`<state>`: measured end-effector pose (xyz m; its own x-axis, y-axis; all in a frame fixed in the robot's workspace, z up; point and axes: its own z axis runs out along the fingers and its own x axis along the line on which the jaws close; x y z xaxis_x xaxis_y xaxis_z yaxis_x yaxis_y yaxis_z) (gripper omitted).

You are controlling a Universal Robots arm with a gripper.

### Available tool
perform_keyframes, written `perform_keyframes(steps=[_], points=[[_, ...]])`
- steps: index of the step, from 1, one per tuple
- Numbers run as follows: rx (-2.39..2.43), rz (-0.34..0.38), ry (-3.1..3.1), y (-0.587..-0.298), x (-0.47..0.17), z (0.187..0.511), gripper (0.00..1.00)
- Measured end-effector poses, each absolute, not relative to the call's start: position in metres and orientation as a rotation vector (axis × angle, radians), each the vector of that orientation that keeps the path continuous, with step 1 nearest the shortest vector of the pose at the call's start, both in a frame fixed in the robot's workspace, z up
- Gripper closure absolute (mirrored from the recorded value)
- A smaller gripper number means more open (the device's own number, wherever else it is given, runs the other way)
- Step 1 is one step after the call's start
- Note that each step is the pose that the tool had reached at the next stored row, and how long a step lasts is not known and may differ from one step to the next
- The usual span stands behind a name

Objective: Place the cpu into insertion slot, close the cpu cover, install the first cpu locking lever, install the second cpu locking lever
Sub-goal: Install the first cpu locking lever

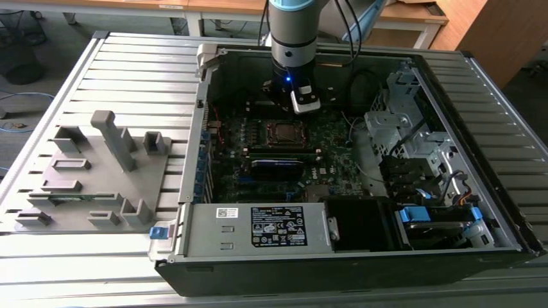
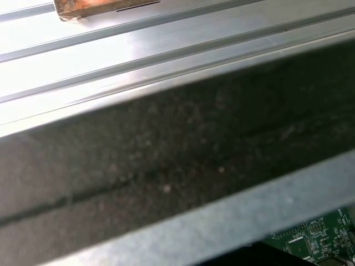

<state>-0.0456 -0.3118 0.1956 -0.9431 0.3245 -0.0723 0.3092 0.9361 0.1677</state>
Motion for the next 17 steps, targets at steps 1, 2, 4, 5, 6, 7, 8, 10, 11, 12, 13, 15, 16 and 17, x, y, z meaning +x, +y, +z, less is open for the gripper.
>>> perform_keyframes(steps=[1,2,4,5,6,7,8,10,11,12,13,15,16,17], points=[[0.491,0.235,2.994,-0.3118,-0.0456,0.1957,0.89],[0.491,0.235,2.993,-0.3119,-0.0456,0.1959,0.89],[0.491,0.234,2.994,-0.3119,-0.0456,0.197,0.89],[0.491,0.235,2.993,-0.3119,-0.0456,0.1976,0.89],[0.491,0.235,2.994,-0.3119,-0.0456,0.1984,0.89],[0.491,0.235,2.994,-0.3119,-0.0456,0.199,0.89],[0.491,0.235,2.993,-0.3118,-0.0456,0.1992,0.89],[0.491,0.236,2.993,-0.3118,-0.0456,0.1992,0.89],[0.491,0.236,2.993,-0.3118,-0.0456,0.1992,0.89],[0.491,0.235,2.993,-0.3118,-0.0456,0.1993,0.89],[0.491,0.235,2.993,-0.3119,-0.0456,0.1993,0.89],[0.491,0.235,2.994,-0.3121,-0.0457,0.1994,0.89],[0.491,0.234,2.993,-0.3122,-0.0459,0.1994,0.89],[0.491,0.234,2.993,-0.3124,-0.046,0.1993,0.89]])
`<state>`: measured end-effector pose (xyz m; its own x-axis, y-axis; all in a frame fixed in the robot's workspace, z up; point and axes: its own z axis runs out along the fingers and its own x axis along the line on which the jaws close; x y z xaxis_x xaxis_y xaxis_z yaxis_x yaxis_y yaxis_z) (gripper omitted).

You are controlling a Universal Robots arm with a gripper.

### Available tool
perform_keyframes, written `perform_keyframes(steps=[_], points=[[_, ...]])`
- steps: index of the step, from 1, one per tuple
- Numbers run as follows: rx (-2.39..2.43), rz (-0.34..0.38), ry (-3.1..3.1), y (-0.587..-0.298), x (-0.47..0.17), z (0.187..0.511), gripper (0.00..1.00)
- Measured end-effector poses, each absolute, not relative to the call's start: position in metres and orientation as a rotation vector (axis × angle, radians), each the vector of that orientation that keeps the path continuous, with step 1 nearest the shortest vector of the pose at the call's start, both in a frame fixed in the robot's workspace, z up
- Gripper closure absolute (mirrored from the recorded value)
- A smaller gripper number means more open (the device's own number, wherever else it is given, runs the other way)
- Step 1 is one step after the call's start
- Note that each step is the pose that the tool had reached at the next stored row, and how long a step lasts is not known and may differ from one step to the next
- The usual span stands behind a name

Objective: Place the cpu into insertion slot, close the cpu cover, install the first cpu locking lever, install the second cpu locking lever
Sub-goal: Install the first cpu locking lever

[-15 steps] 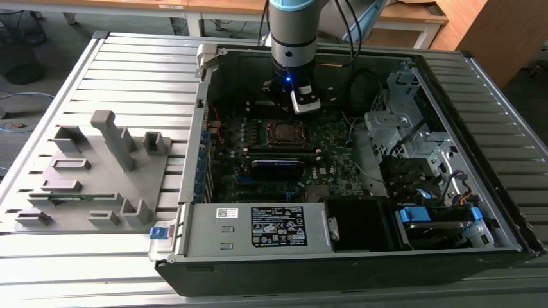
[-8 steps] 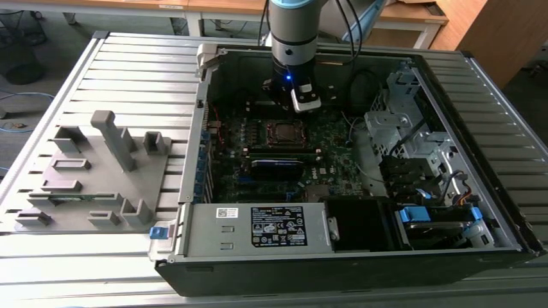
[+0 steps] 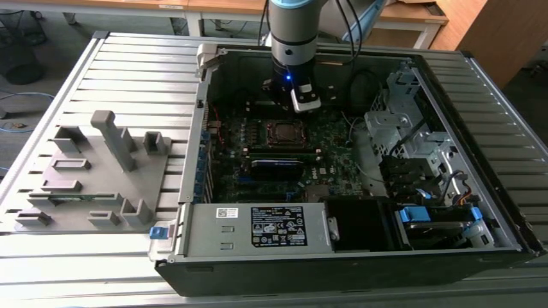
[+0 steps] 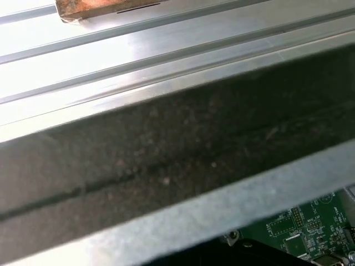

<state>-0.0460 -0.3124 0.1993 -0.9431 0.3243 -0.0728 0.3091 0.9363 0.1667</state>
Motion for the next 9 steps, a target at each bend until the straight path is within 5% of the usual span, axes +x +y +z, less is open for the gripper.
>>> perform_keyframes(steps=[9], points=[[0.489,0.23,2.988,-0.3129,-0.0497,0.1966,0.89]])
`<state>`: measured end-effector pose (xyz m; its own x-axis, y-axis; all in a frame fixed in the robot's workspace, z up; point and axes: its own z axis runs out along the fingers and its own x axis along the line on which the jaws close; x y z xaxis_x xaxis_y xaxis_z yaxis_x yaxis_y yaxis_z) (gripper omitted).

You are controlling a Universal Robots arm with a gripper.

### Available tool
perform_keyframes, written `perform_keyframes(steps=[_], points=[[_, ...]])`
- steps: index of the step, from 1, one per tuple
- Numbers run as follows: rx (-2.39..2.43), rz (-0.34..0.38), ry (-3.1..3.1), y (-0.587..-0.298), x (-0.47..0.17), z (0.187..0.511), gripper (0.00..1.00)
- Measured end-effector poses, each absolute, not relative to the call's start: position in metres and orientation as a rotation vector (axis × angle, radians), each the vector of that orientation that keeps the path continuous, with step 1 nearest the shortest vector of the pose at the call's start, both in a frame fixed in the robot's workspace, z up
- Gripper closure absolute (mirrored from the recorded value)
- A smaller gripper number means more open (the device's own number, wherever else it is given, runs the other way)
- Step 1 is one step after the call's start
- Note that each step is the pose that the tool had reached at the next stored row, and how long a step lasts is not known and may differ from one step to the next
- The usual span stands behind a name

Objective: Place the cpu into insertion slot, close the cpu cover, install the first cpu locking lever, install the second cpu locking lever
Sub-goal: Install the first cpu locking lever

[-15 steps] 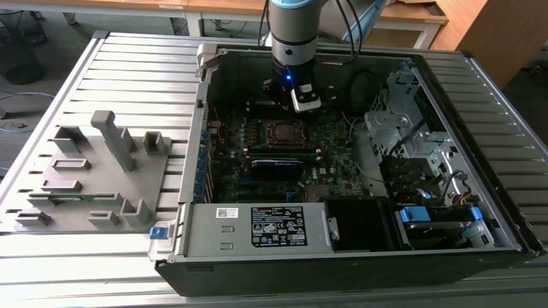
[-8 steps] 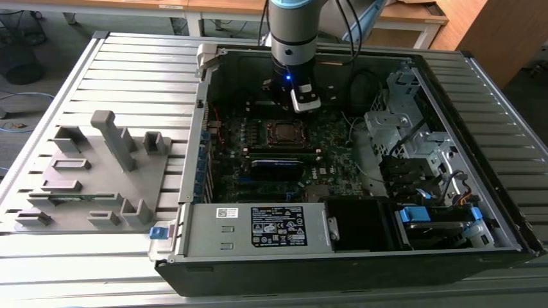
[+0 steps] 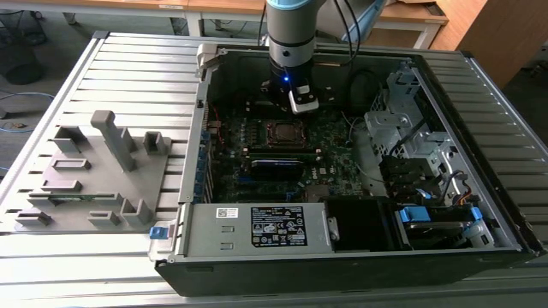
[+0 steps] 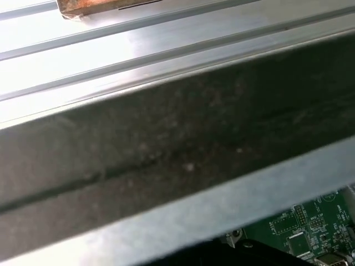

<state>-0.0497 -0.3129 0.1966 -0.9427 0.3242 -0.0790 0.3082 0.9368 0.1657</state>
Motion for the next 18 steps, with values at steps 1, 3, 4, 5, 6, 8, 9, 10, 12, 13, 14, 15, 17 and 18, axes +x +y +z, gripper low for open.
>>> perform_keyframes(steps=[1,3,4,5,6,8,9,10,12,13,14,15,17,18], points=[[0.489,0.231,2.987,-0.3129,-0.0501,0.1963,0.89],[0.489,0.231,2.987,-0.3128,-0.0502,0.1962,0.89],[0.489,0.231,2.987,-0.3128,-0.0502,0.1962,0.89],[0.489,0.231,2.987,-0.3128,-0.0502,0.1961,0.89],[0.491,0.231,2.986,-0.3127,-0.0502,0.1961,0.89],[0.5,0.229,2.984,-0.3119,-0.0502,0.1961,0.89],[0.504,0.229,2.983,-0.3111,-0.0502,0.1961,0.89],[0.508,0.229,2.982,-0.3103,-0.0502,0.1962,0.89],[0.517,0.228,2.981,-0.309,-0.0502,0.1962,0.89],[0.522,0.227,2.979,-0.3089,-0.0502,0.1962,0.89],[0.528,0.227,2.978,-0.3089,-0.0502,0.1961,0.89],[0.532,0.225,2.977,-0.3088,-0.0502,0.196,0.89],[0.54,0.221,2.975,-0.3088,-0.0502,0.1955,0.89],[0.544,0.22,2.974,-0.3089,-0.0502,0.1952,0.89]])
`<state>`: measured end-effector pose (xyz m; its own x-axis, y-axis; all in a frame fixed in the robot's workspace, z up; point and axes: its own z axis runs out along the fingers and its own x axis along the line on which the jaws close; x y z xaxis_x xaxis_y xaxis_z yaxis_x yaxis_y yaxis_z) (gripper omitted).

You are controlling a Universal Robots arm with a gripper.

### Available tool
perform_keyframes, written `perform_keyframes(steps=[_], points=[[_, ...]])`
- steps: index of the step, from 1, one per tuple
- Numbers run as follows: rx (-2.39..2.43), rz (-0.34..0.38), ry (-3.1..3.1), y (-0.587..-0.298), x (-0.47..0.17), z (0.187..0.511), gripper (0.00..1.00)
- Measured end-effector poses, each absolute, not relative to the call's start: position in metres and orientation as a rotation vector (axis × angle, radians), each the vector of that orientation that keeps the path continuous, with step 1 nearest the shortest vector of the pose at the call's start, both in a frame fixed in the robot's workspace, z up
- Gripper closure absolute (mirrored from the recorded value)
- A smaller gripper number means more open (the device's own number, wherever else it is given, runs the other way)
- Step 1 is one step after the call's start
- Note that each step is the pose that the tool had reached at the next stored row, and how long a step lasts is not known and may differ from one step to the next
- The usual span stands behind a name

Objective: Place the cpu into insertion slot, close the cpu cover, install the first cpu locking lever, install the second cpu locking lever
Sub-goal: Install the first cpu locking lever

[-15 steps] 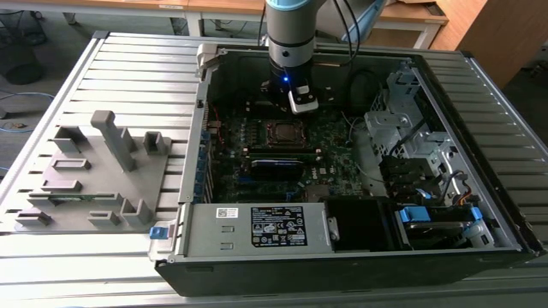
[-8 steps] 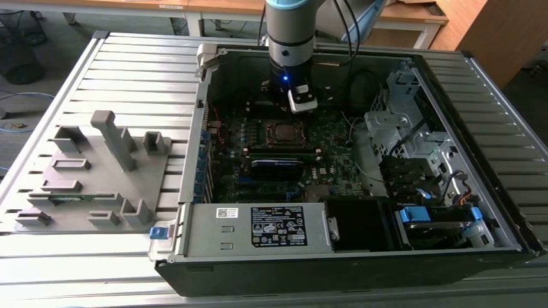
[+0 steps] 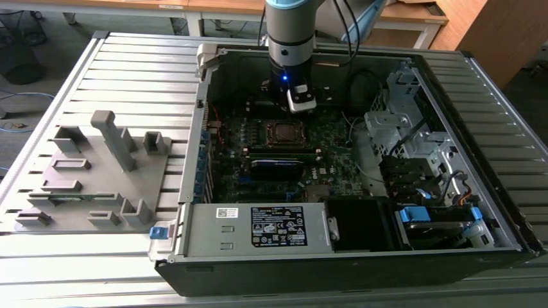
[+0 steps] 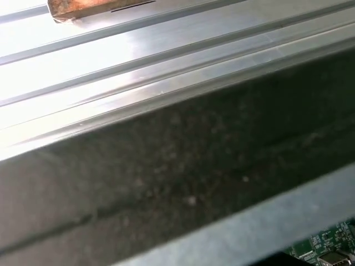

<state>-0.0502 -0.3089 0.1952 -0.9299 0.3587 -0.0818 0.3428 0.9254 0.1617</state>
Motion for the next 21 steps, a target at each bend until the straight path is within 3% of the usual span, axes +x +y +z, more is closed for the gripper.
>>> perform_keyframes(steps=[21], points=[[0.553,0.213,2.972,-0.3081,-0.0502,0.194,0.89]])
